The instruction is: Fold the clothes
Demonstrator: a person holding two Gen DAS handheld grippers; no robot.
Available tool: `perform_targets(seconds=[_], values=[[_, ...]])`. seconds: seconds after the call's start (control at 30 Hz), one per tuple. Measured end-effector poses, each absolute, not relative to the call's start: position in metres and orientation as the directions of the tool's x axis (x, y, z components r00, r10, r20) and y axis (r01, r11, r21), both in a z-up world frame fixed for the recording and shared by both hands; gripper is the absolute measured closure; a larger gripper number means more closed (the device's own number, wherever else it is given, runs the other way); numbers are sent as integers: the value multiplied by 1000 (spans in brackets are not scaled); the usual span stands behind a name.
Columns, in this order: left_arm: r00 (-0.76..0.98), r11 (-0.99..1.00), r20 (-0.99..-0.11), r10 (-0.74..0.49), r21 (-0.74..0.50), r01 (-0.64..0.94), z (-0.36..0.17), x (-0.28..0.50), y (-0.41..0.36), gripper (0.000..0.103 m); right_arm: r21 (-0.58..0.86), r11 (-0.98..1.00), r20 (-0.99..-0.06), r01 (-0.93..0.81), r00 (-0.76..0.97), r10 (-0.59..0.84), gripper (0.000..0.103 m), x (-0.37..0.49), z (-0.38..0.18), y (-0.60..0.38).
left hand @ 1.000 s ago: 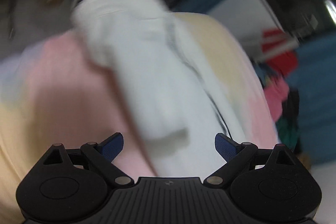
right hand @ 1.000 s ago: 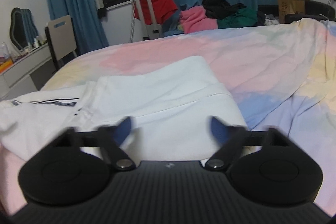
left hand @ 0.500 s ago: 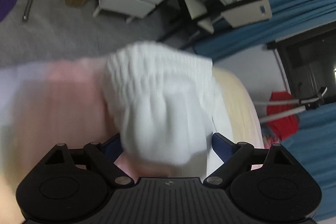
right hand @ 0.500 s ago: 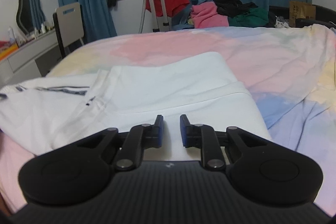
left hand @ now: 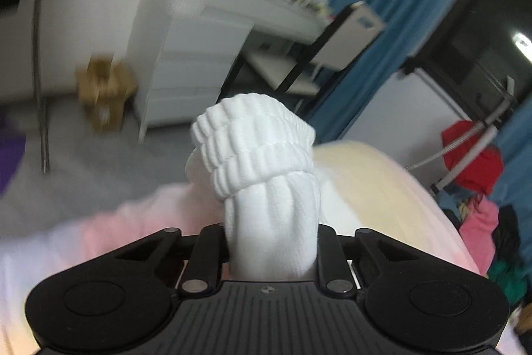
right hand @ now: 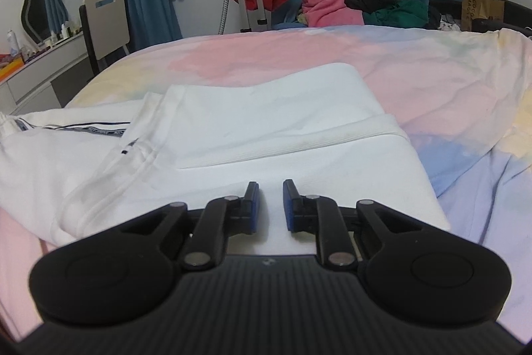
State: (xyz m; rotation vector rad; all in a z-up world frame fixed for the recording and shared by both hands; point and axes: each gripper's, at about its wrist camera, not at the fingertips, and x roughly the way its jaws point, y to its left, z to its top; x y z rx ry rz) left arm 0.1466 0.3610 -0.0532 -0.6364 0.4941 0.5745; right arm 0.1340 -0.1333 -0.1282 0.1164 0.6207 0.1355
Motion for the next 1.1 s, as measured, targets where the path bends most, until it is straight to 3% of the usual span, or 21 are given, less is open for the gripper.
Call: perform_targets(seconds=[0.3, 0.53, 0.7, 0.87, 1.03, 1.1], values=[[855, 846, -328, 401, -226, -483, 31, 158, 224, 89, 189, 981, -526, -34, 840, 130, 83, 125, -111, -151], [936, 927, -146, 321, -153, -342, 74, 167, 88, 92, 234, 970, -486, 64, 872, 59, 83, 118, -96, -183], [971, 969, -89, 221, -97, -229, 73, 182, -19, 93, 267, 950, -454, 164, 891, -26, 83, 113, -86, -215], [990, 996, -113, 88, 9, -88, 25, 188, -128, 93, 364, 889, -430, 277, 897, -103, 83, 109, -82, -266], [965, 967, -257, -55, 227, 115, -70, 182, -205, 93, 492, 784, -434, 379, 887, -157, 83, 101, -91, -319], [950, 961, -304, -72, 235, 148, -75, 188, -199, 92, 548, 739, -440, 392, 887, -144, 83, 100, -98, -332]])
